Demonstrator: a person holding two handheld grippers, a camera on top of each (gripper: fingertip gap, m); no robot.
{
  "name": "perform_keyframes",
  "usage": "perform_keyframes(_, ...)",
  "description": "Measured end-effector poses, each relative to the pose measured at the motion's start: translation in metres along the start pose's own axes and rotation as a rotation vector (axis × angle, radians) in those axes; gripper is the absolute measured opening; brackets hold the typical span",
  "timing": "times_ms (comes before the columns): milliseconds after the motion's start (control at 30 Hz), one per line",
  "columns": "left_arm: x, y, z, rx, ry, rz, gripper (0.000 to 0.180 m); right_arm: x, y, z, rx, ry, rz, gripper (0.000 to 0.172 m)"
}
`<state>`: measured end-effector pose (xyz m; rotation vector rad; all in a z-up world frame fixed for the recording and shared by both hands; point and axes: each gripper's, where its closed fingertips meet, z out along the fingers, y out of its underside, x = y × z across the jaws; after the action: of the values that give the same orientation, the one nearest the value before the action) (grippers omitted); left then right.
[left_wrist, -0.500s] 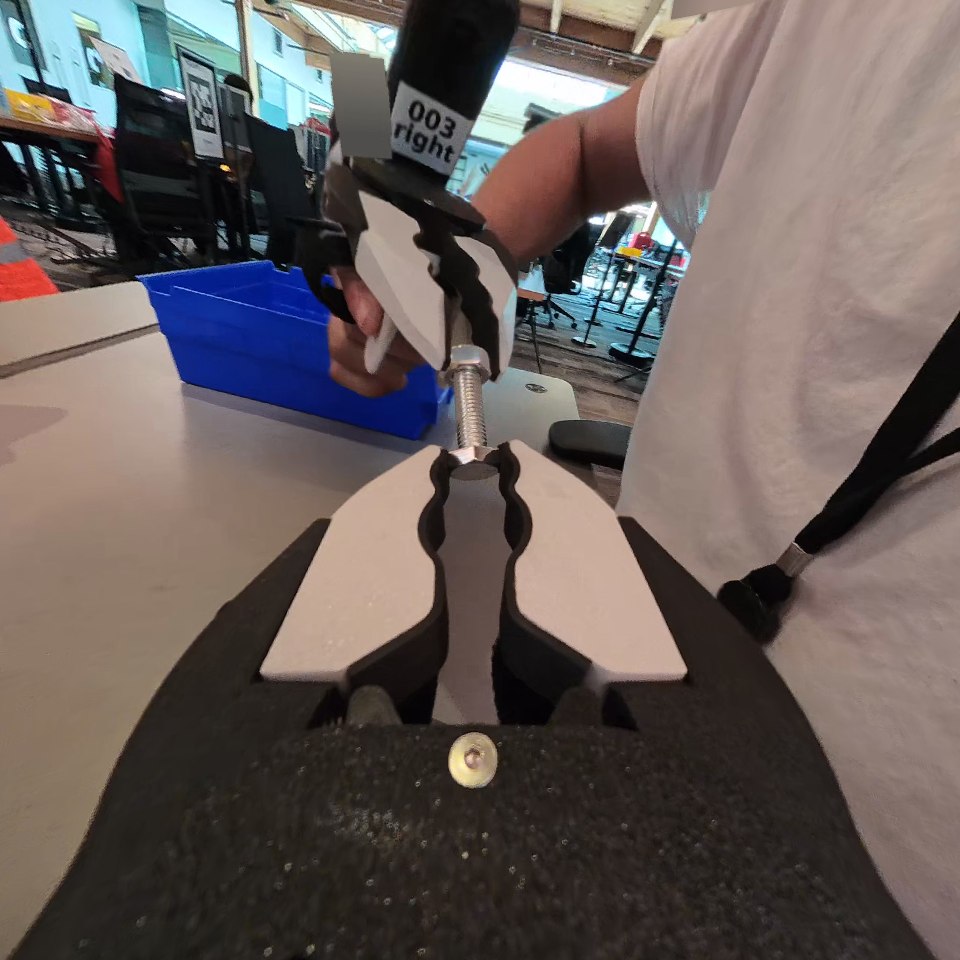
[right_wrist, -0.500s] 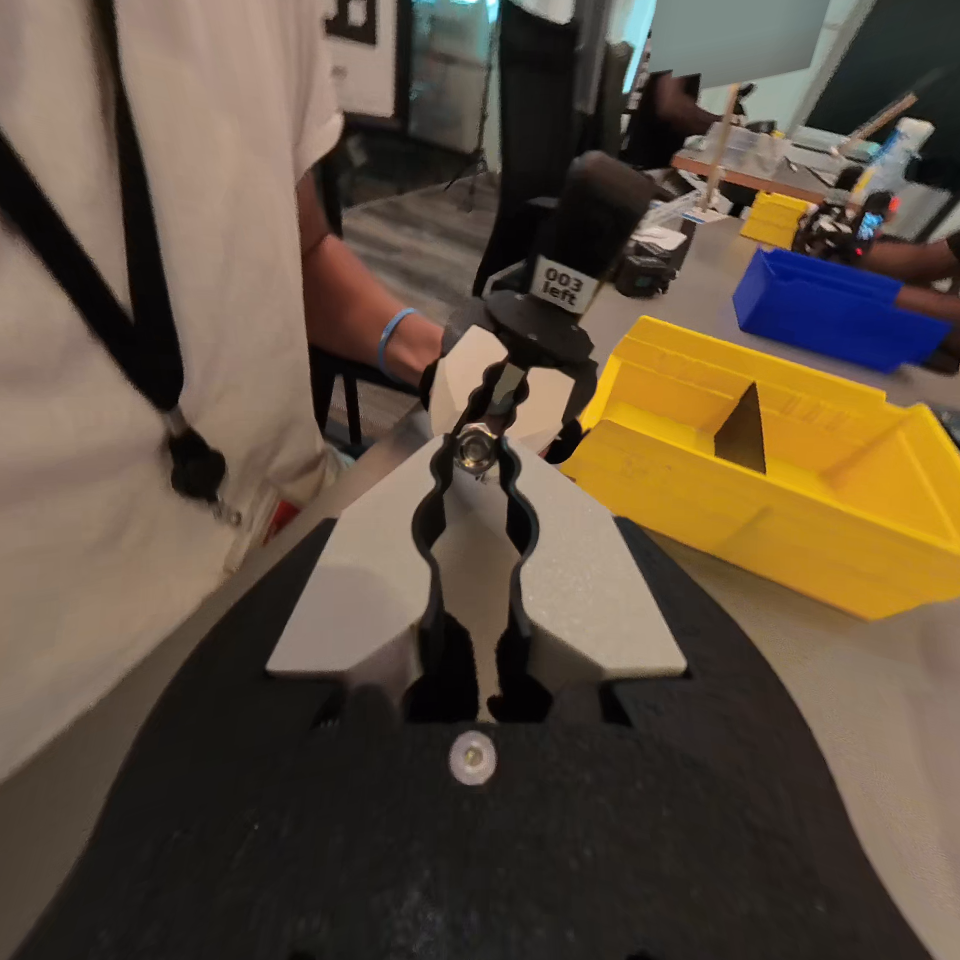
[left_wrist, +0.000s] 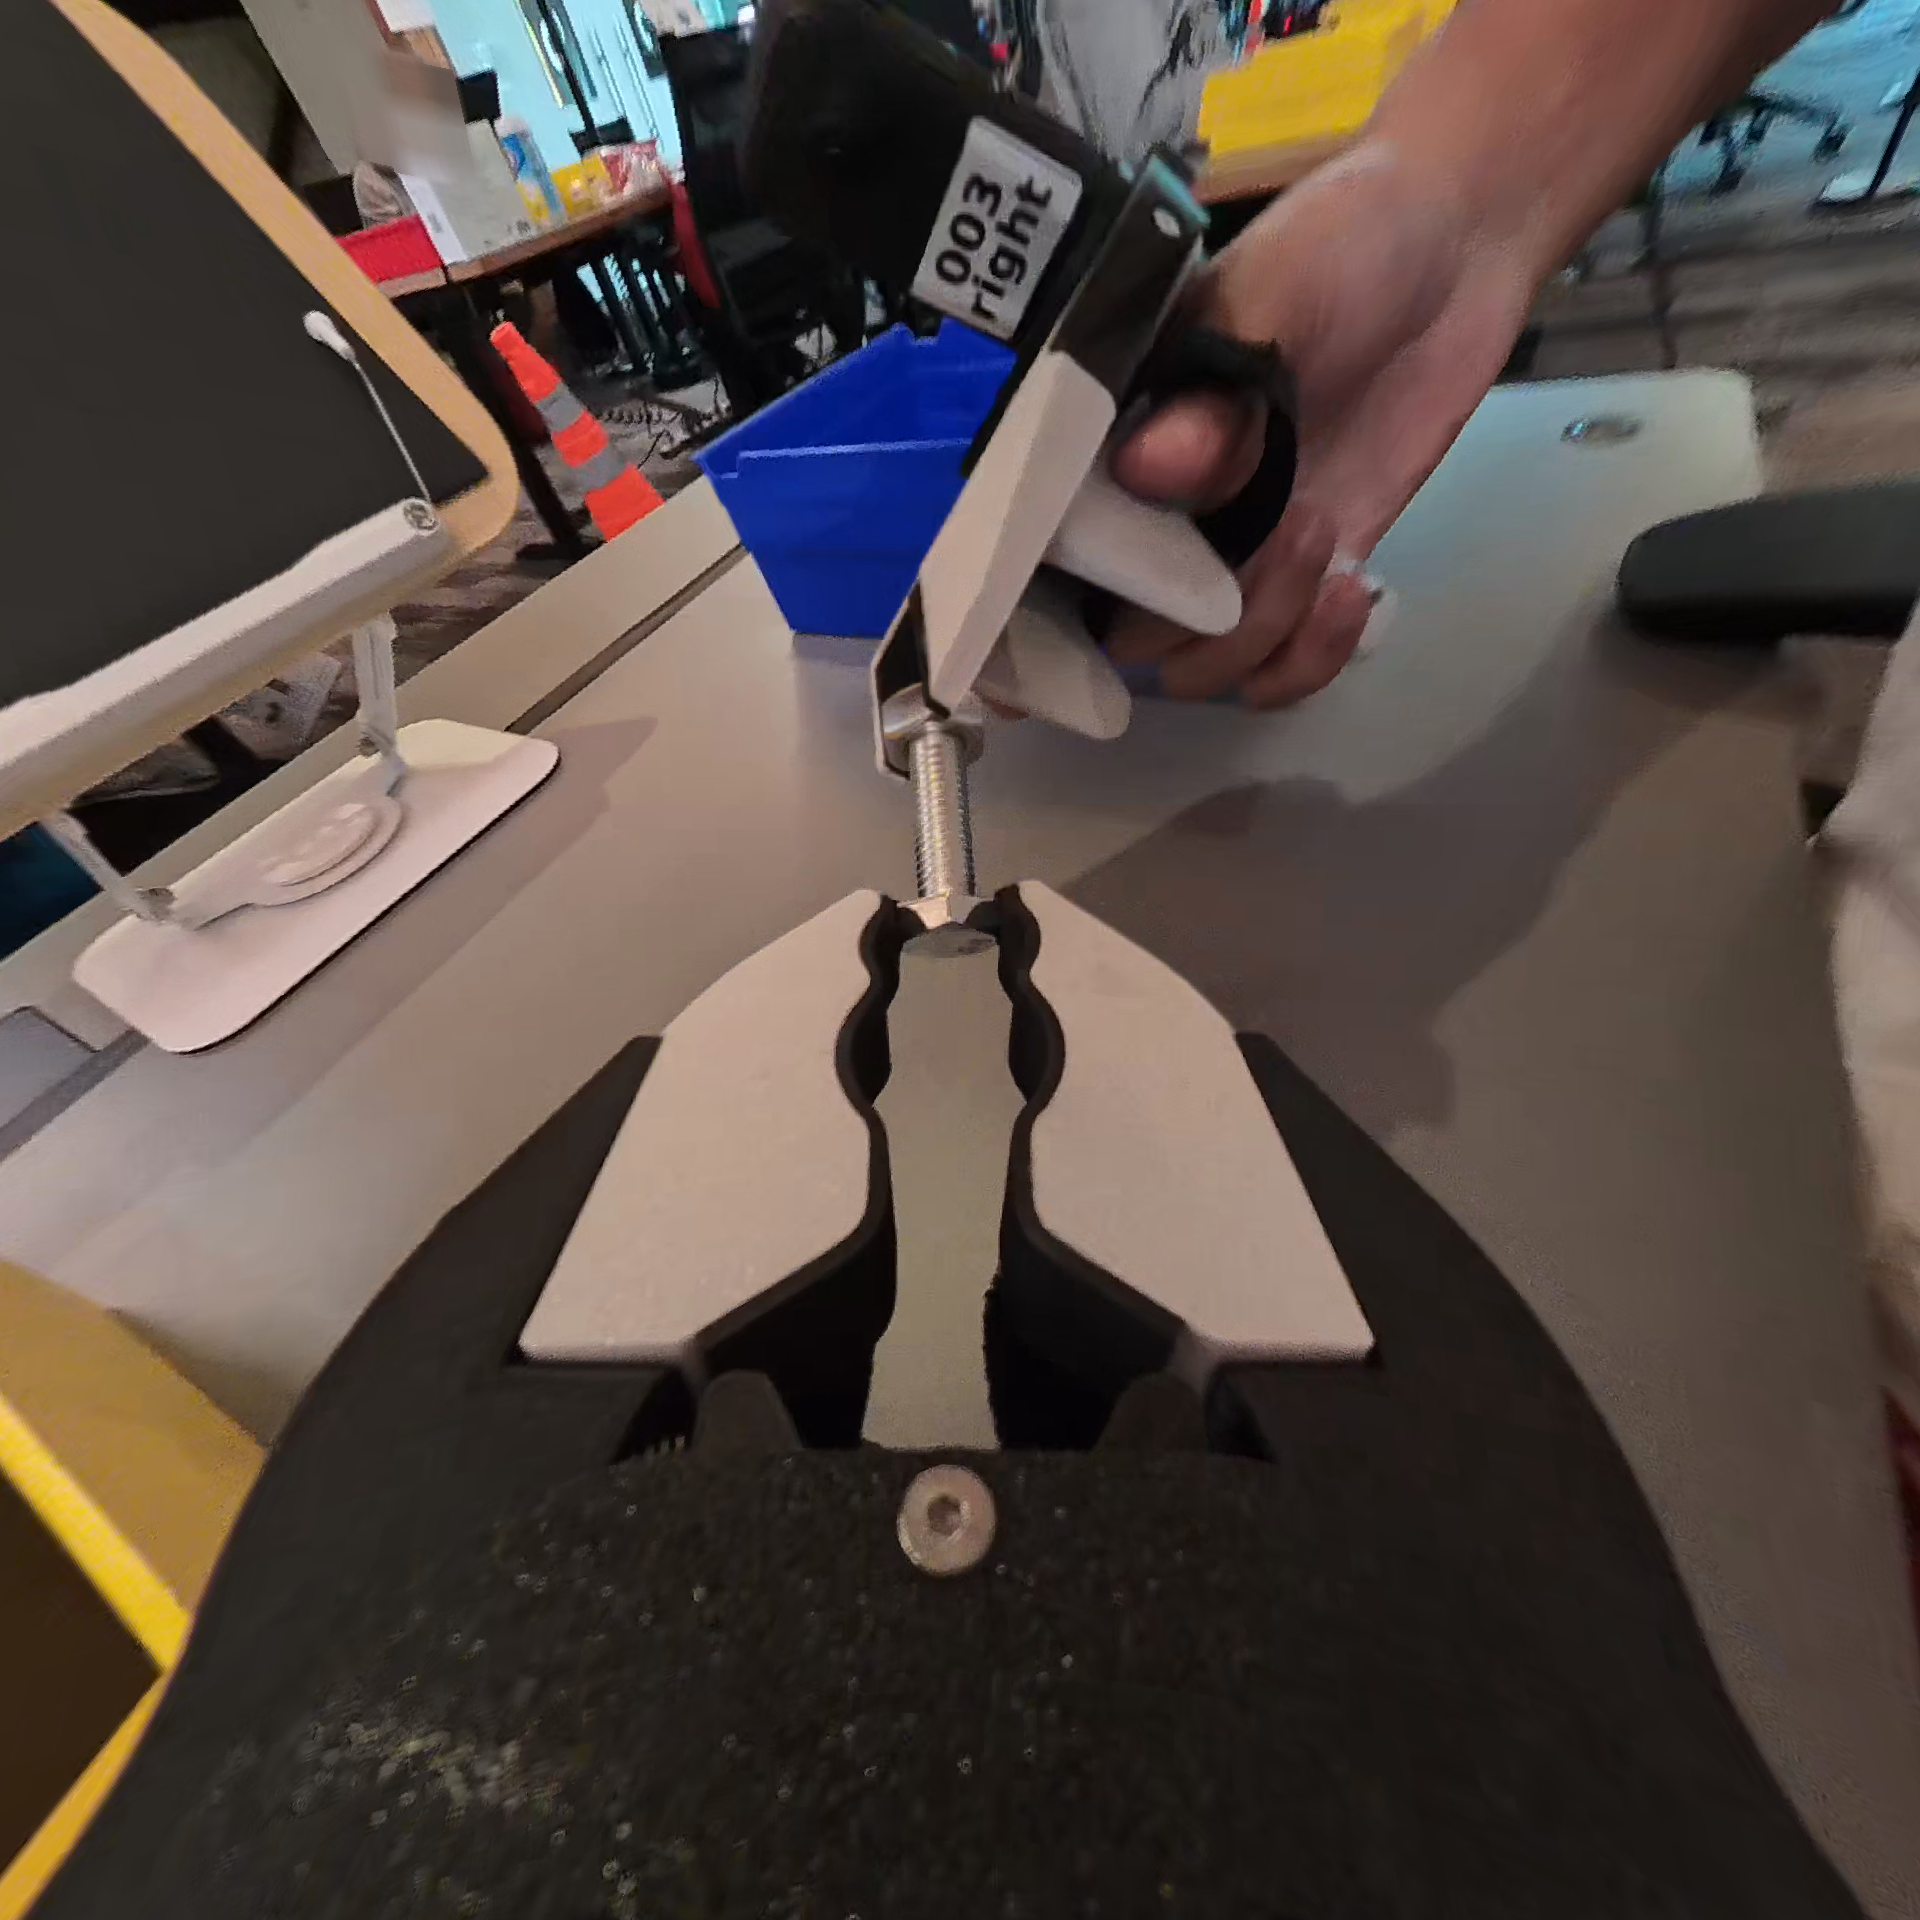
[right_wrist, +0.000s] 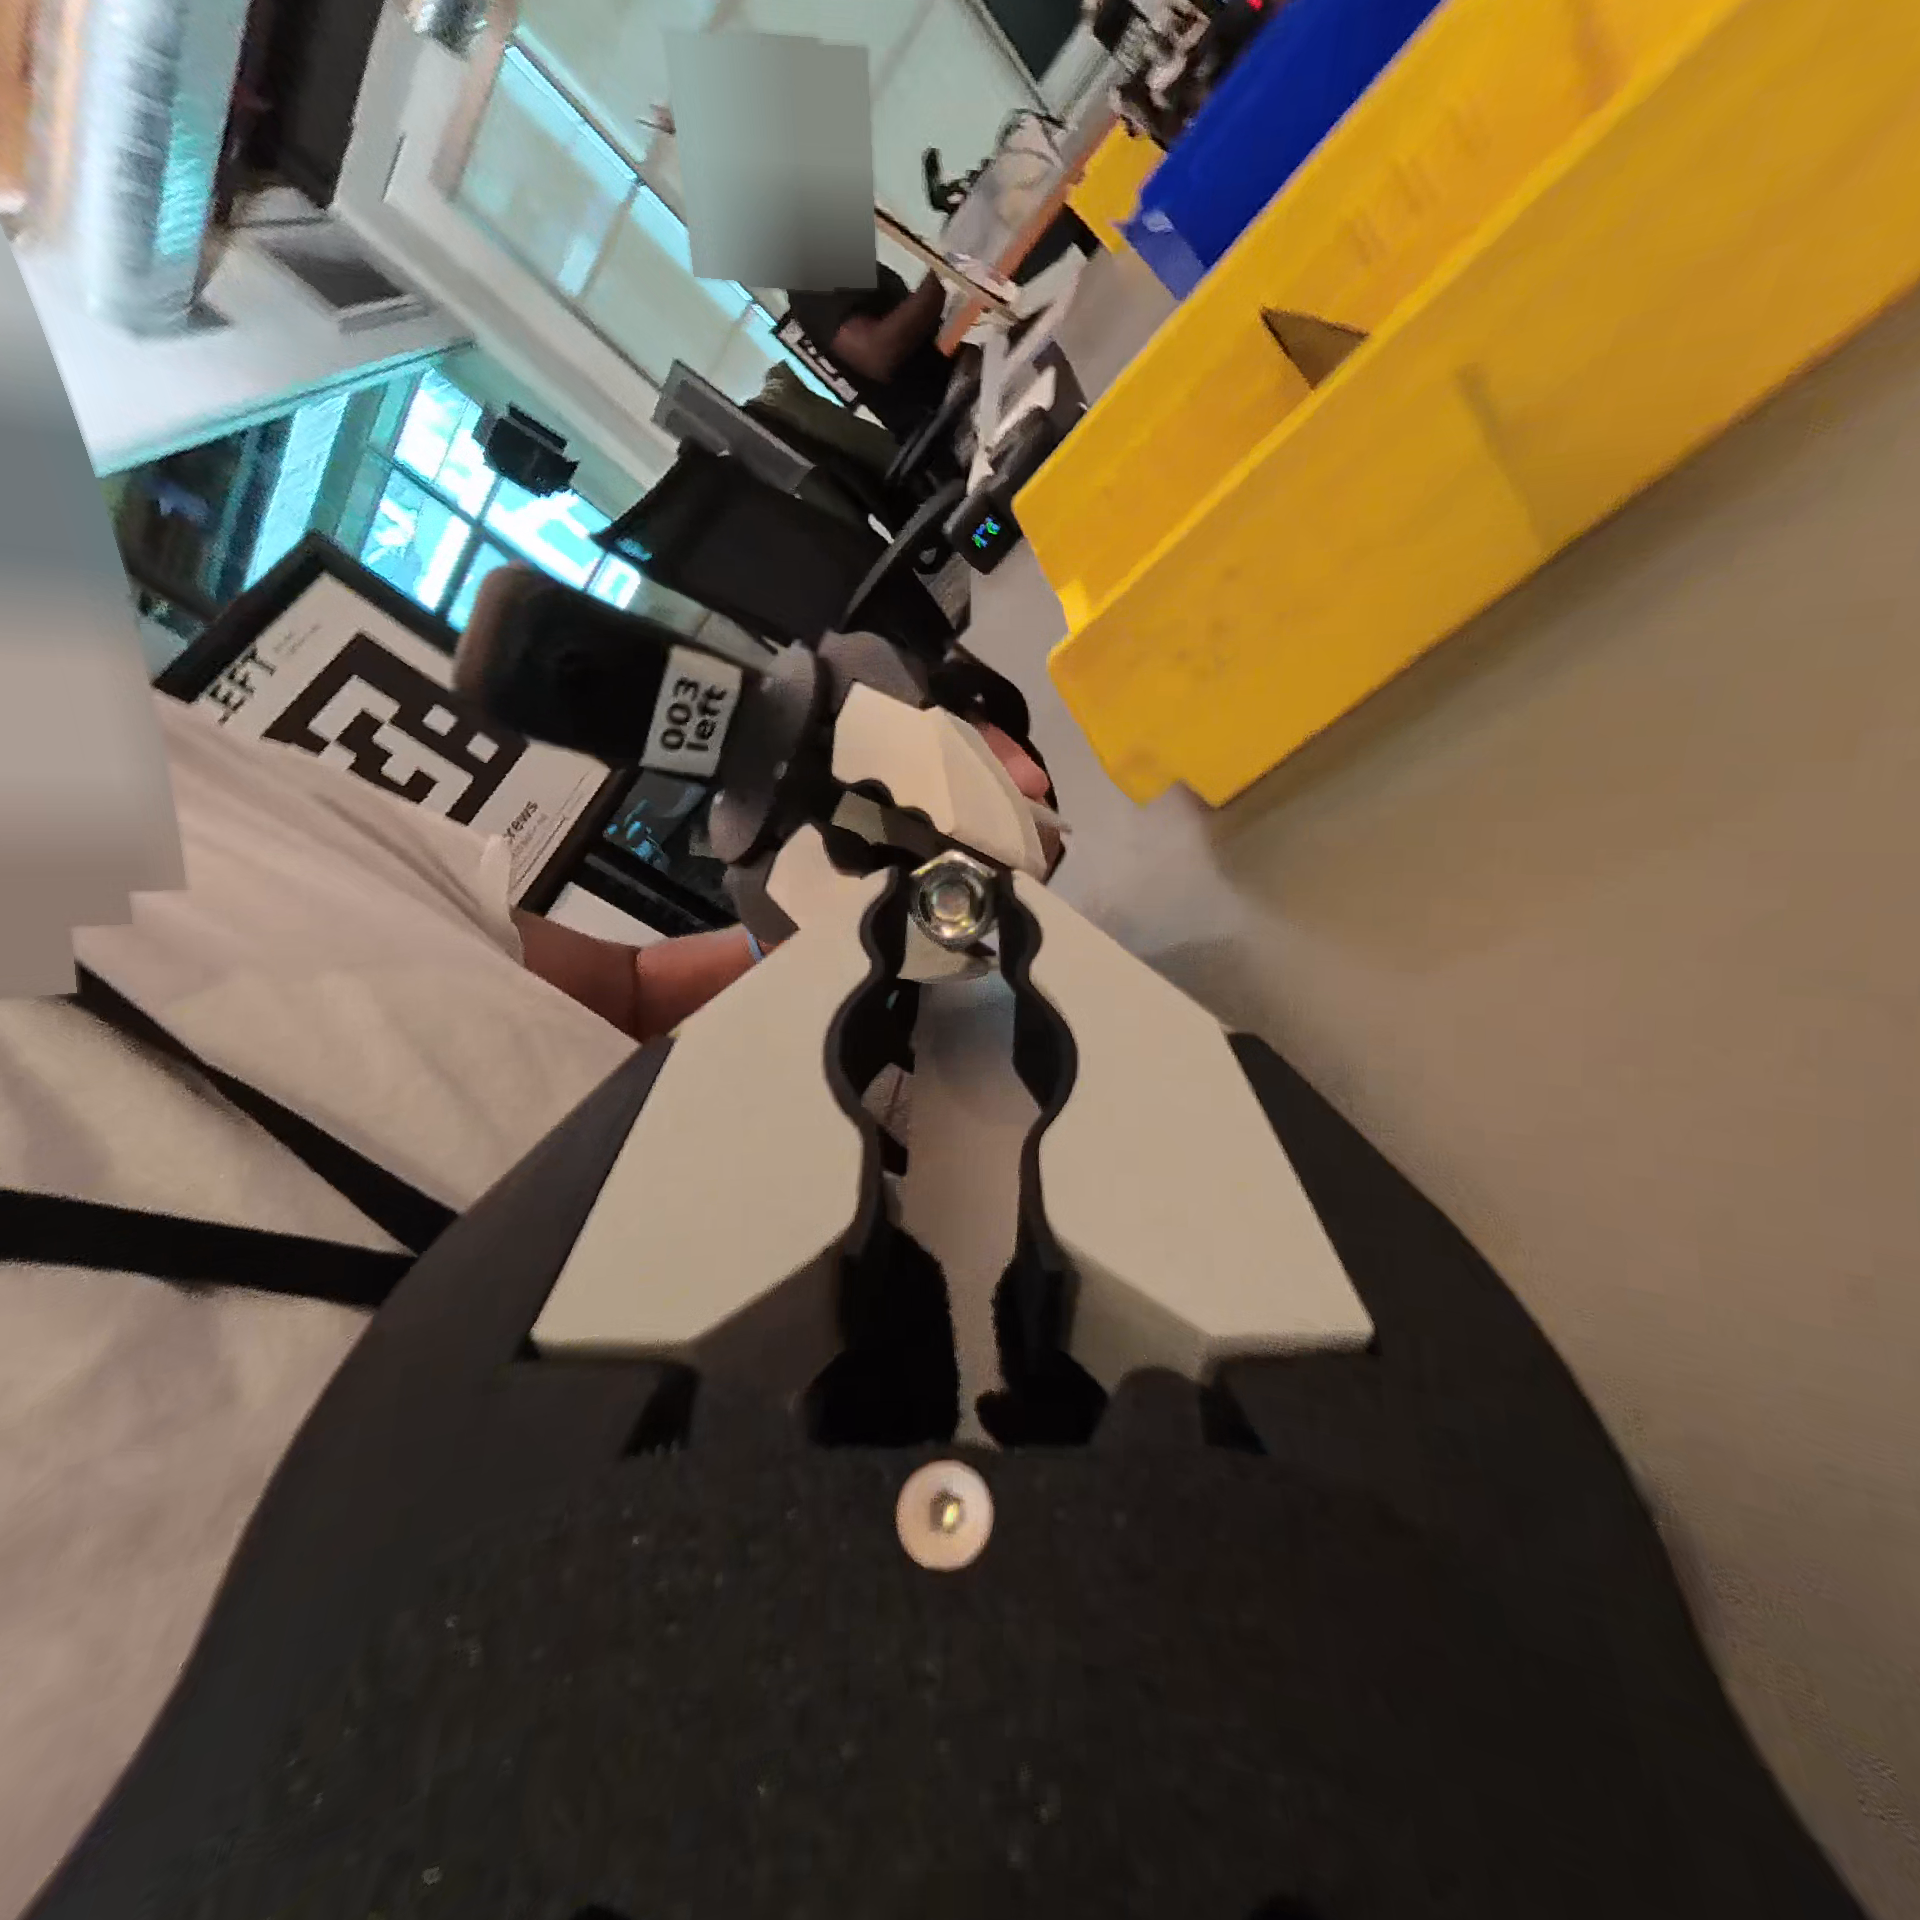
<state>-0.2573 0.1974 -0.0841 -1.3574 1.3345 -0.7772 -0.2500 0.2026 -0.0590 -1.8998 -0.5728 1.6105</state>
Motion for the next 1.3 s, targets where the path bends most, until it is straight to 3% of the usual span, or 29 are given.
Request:
perform_keyframes(233, 0.002, 0.021, 0.009, -0.150, -0.065, 0.169, 0.018, 0.022, 0.017, -0.005, -0.029, 0.061, 0.372, 0.017)
perform_keyframes(333, 0.002, 0.027, 0.012, -0.187, -0.071, 0.183, 0.018, 0.027, 0.021, -0.005, -0.029, 0.074, 0.425, 0.016)
perform_keyframes(433, 0.003, 0.025, 0.012, -0.154, -0.034, 0.092, 0.018, 0.024, 0.016, -0.004, -0.033, 0.059, 0.265, 0.017)
perform_keyframes(667, 0.015, -0.007, -0.001, 0.065, 0.186, -0.185, 0.018, -0.016, 0.007, -0.004, -0.140, -0.091, -0.453, 0.017)
perform_keyframes(867, 0.031, -0.036, -0.015, 0.235, 0.404, -0.375, 0.018, -0.050, 0.004, -0.005, -0.024, -0.242, -0.783, 0.017)
perform_keyframes(967, 0.035, -0.039, -0.019, 0.248, 0.474, -0.421, 0.018, -0.054, 0.007, -0.005, -0.031, -0.265, -0.911, 0.017)
perform_keyframes(1067, 0.033, -0.038, -0.020, 0.245, 0.467, -0.419, 0.018, -0.052, 0.004, -0.002, -0.044, -0.251, -0.905, 0.017)
perform_keyframes(1300, 0.016, -0.009, -0.006, 0.067, 0.216, -0.218, 0.018, -0.016, 0.008, -0.001, -0.131, -0.119, -0.538, 0.017)
